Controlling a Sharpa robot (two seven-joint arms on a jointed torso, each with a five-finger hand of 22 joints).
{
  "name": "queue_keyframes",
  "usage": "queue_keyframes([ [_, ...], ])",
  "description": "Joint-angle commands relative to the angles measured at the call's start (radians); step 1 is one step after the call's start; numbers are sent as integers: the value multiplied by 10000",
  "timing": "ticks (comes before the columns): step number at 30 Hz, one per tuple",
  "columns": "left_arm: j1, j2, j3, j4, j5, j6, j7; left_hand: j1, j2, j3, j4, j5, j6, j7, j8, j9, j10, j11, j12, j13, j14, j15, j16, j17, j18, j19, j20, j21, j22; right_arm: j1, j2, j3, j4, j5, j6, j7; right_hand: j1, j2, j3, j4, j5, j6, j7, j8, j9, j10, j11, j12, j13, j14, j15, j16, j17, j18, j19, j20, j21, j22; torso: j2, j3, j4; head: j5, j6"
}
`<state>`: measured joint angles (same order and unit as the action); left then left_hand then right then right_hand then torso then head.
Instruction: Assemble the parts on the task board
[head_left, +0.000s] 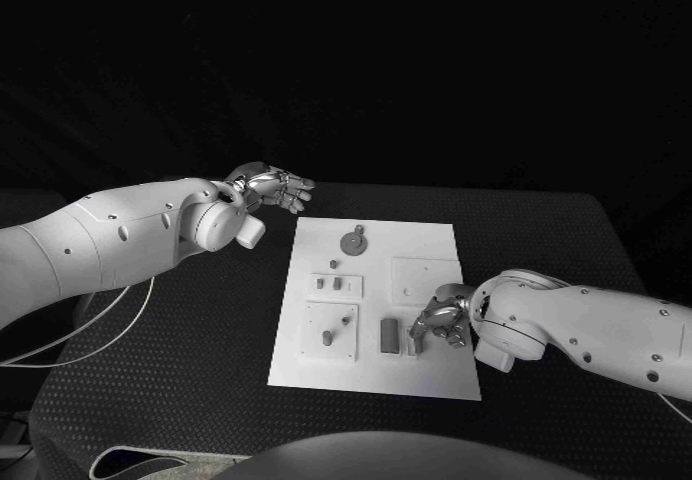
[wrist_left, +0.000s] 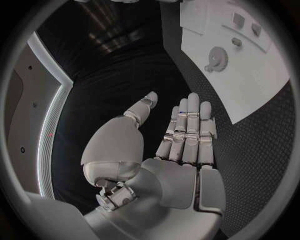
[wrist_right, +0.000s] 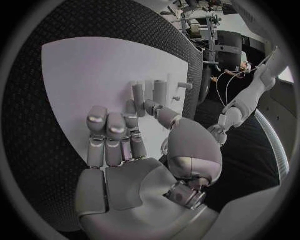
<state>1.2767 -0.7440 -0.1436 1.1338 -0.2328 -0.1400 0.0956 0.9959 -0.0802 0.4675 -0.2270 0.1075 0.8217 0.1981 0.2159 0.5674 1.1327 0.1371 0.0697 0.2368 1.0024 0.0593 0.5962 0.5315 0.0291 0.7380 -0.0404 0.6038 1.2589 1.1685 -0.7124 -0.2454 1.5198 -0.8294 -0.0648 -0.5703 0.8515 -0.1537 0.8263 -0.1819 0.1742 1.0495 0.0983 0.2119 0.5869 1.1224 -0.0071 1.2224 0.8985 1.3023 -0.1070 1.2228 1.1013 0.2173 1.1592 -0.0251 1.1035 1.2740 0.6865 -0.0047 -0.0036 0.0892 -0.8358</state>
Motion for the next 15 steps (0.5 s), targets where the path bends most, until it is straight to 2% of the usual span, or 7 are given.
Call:
queue_keyframes([
  [1, 10, 20, 5, 14, -25, 152, 49, -95, 4, 14, 50, 1, -69, -26, 47, -16, 59, -11, 15, -10, 84, -2, -33, 11, 186, 78, 2, -64, 13, -62, 75, -16, 162, 92, 278, 337, -22, -56, -62, 5, -47, 35, 32, -23, -21, -47, -19, -27, 11, -6, -41, -63, 16, 445, -16, -26, 29, -15, -1, 2, -1, 17, -12],
  [15, 10, 16, 4, 10, -26, 182, 38, -98, 6, 13, 58, 0, -72, -25, 50, -19, 58, -10, 15, -11, 86, -1, -41, 22, 185, 80, 3, -69, 20, -82, 25, -15, 256, -3, 140, 360, 54, 58, -125, -8, -68, 134, -5, 51, -25, -32, -53, -13, 18, -6, -63, -61, 41, 445, -23, -39, 42, -14, -2, 1, -4, 49, -28],
])
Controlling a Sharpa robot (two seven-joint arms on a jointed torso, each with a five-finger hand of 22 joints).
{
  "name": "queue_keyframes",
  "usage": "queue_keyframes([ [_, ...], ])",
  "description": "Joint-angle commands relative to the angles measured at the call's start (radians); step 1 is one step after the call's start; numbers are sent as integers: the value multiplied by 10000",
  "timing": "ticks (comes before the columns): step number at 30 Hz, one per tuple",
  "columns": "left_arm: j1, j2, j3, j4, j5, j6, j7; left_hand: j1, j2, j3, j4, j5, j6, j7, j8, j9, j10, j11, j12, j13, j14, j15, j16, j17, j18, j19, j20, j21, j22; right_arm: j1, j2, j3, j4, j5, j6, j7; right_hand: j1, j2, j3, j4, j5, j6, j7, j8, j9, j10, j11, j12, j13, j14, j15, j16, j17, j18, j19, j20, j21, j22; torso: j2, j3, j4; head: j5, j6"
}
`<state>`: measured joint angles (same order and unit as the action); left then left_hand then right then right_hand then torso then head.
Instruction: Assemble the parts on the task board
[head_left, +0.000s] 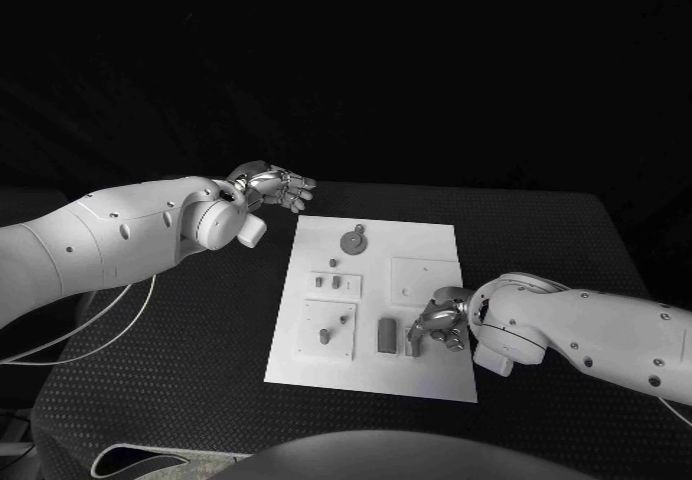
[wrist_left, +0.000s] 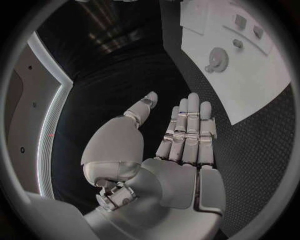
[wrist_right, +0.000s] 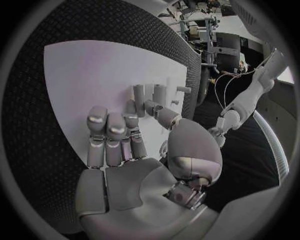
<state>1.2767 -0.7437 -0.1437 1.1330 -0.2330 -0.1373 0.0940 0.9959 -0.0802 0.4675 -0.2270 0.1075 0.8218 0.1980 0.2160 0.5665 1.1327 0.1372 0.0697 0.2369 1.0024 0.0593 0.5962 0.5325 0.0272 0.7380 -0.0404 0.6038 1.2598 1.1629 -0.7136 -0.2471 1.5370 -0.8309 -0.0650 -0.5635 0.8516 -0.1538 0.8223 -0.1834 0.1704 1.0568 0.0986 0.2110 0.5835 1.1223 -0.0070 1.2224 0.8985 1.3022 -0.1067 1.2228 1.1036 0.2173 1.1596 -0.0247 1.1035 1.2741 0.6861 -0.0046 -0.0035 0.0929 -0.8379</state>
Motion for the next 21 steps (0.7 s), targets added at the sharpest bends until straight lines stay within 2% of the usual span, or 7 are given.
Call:
queue_keyframes([
  [1, 10, 11, 5, 21, -25, 156, 53, -98, 6, 13, 58, 0, -72, -25, 50, -10, 57, -10, 15, -12, 86, -1, -42, 13, 204, 81, 2, -69, 11, -25, 39, 1, 82, 11, 148, 296, 52, 66, -90, 9, -27, 68, -11, 64, 9, -28, -56, -13, 17, -5, -68, -60, 19, 445, -26, -43, 43, -14, 2, 0, -6, 11, -7],
  [15, 10, 21, 5, 16, -26, 167, 48, -98, 10, 15, 65, 0, -74, -24, 53, -13, 56, -9, 15, -13, 87, -1, -51, 24, 204, 82, 3, -75, 17, -25, 66, 2, 42, 17, 95, 325, -65, -16, -177, 153, -135, 83, -26, 86, -26, -22, -72, -23, 10, -3, -88, -70, 39, 445, -27, -37, 42, -27, -2, 2, -12, 4, 10],
  [21, 10, 19, 5, 14, -29, 176, 29, -97, 10, 15, 67, 0, -75, -24, 55, -14, 56, -10, 15, -14, 88, -1, -54, 28, 204, 82, 3, -77, 20, -25, 57, 2, 42, 26, 130, 356, -205, -366, -182, 560, -1031, 81, -34, 114, -99, -22, -78, -33, 8, 4, -99, -99, 70, 445, -16, -55, 36, -62, 3, 5, -10, 11, -2],
])
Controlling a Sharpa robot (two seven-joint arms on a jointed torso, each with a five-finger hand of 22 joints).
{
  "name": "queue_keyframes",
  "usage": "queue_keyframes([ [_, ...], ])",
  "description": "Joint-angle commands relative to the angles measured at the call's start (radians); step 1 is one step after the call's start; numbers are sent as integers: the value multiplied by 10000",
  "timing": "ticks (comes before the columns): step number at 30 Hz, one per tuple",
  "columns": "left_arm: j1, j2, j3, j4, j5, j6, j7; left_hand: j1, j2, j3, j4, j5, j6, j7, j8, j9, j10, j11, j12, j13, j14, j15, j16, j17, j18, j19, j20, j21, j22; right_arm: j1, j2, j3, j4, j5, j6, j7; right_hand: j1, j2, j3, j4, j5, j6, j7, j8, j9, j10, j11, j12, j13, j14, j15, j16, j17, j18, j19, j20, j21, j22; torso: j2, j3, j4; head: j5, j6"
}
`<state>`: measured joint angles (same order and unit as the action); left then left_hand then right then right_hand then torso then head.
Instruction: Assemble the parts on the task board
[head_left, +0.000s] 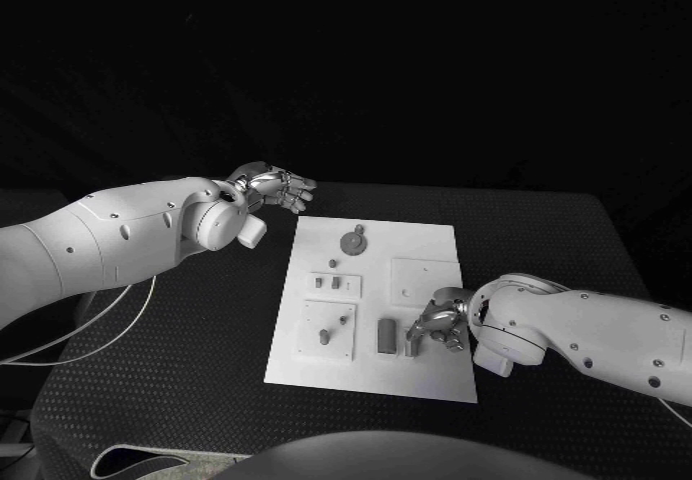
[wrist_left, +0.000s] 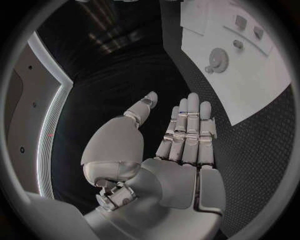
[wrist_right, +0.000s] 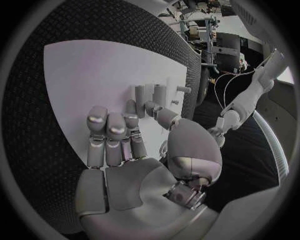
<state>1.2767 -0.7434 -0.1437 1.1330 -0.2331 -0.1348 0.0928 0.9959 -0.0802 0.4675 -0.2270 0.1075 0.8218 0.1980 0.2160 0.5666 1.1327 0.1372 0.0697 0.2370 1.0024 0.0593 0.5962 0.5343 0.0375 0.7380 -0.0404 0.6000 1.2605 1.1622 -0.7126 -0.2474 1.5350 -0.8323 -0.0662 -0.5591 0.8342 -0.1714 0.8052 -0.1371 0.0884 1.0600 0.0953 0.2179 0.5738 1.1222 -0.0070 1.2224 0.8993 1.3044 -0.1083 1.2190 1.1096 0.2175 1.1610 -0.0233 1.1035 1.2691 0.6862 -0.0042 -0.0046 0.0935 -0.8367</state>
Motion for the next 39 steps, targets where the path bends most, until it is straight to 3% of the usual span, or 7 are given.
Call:
queue_keyframes([
  [1, 10, 17, 6, 11, -31, 151, 41, -97, 11, 15, 67, 0, -75, -24, 55, -16, 56, -10, 15, -15, 88, -1, -55, 11, 101, 82, 3, -39, 13, -19, 47, 5, 62, 43, 147, 316, -132, -396, -45, 247, -360, 45, -2, 51, -11, -23, -82, -36, -1, -17, -86, -65, 15, 443, -25, -69, 34, -20, 2, 1, -1, 7, -18],
  [5, 10, 19, 6, 14, -32, 159, 40, -97, 9, 15, 68, -1, -76, -24, 56, -16, 56, -9, 15, -15, 89, -1, -57, 13, 101, 82, 3, -40, 14, -19, 46, 5, 58, 45, 182, 335, -233, -686, -117, 443, -379, 19, 1, 58, -20, -32, -82, -37, 3, -18, -91, -69, 26, 443, -17, -82, 38, -30, -2, -6, 0, 8, -25],
  [13, 10, 14, 5, 15, -33, 157, 36, -94, 9, 16, 69, -2, -77, -24, 58, -18, 55, -9, 16, -15, 89, -1, -62, 20, 101, 83, 3, -43, 18, -19, 45, 5, 57, 45, 182, 366, -261, -817, -281, 542, -391, -22, 6, 71, -20, -56, -78, -35, 12, -32, -92, -75, 42, 443, -25, -104, 42, -36, -1, -2, 4, 18, -39],
  [39, 9, 9, 2, -2, -37, 147, 36, -88, 7, 17, 73, -3, -79, -24, 65, -22, 56, -9, 17, -17, 94, -1, -77, 40, 101, 85, 3, -53, 29, -12, -316, 9, 334, -79, 270, 471, -300, -950, -420, 741, -393, -58, 4, 106, -1, -81, -82, -29, 25, -49, -99, -79, 65, 443, -45, -131, 38, -49, -4, -4, 0, 47, -57],
])
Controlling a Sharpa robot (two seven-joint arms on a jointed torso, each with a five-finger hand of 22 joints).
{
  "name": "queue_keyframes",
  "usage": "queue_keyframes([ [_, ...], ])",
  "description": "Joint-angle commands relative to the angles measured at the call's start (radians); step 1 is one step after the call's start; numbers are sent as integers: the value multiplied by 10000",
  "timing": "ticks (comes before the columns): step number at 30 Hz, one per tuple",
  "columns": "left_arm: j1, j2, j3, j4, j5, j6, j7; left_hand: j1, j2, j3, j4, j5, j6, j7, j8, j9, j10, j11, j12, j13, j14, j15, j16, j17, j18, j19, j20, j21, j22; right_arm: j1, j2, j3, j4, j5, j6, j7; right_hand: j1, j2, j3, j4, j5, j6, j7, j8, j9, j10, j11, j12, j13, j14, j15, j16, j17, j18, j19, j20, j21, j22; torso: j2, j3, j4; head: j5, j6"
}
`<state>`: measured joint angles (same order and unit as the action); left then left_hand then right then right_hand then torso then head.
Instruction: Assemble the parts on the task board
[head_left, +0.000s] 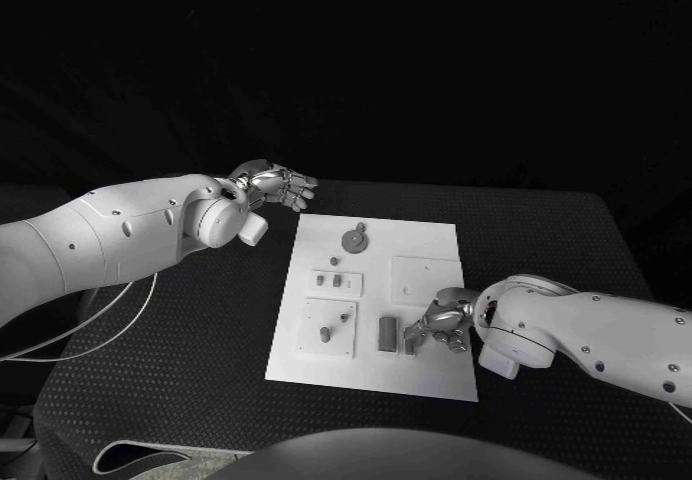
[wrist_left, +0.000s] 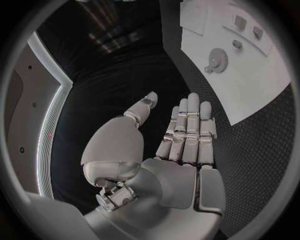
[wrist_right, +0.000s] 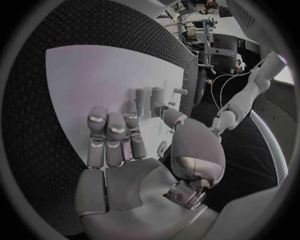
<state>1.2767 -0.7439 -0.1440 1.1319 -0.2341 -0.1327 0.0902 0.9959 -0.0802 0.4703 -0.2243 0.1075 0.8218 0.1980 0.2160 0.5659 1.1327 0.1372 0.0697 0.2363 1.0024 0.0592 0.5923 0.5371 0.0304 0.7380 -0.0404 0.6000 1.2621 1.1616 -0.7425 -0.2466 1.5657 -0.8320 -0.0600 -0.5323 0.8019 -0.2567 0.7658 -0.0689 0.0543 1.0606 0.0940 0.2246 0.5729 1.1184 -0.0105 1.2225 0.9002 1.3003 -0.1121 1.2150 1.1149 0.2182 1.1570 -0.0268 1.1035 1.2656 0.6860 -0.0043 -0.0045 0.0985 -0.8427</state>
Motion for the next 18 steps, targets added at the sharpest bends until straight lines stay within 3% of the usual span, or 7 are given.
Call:
queue_keyframes([
  [1, 10, 14, 5, 11, -27, 130, 61, -88, 7, -11, 46, -3, -79, -24, 66, -15, 56, -10, 17, -9, 94, -1, -38, 12, 172, 86, 3, -54, 14, -5, -20, 3, 18, -80, 199, 213, 23, -98, -26, 61, -52, -64, 16, 38, 9, -44, -46, -30, 16, -9, -60, -39, 12, 436, -5, -96, 38, -14, -2, -3, -1, -3, 3],
  [14, 10, 2, 5, 25, -28, 128, 55, -85, 6, -10, 47, -3, -80, -25, 69, -17, 56, -10, 17, -10, 96, -1, -44, 21, 173, 87, 3, -58, 19, -3, -45, 3, -58, -347, 263, 206, 158, 8, 4, 87, -52, -50, 0, 75, 26, -34, -62, -20, 22, -6, -74, -36, 25, 436, 0, -122, 47, -19, 7, 2, -2, -14, 19],
  [18, 10, -3, 5, 20, -28, 122, 52, -83, 7, -10, 48, -3, -80, -25, 70, -17, 56, -10, 18, -10, 97, -1, -47, 25, 173, 88, 3, -59, 21, -3, 10, 2, -45, -677, 362, 201, 596, 112, 7, -176, -58, -18, -22, 140, 65, -15, -83, -3, 31, 3, -91, -21, 45, 436, 8, -161, 83, -8, 4, 0, 3, -25, 7],
])
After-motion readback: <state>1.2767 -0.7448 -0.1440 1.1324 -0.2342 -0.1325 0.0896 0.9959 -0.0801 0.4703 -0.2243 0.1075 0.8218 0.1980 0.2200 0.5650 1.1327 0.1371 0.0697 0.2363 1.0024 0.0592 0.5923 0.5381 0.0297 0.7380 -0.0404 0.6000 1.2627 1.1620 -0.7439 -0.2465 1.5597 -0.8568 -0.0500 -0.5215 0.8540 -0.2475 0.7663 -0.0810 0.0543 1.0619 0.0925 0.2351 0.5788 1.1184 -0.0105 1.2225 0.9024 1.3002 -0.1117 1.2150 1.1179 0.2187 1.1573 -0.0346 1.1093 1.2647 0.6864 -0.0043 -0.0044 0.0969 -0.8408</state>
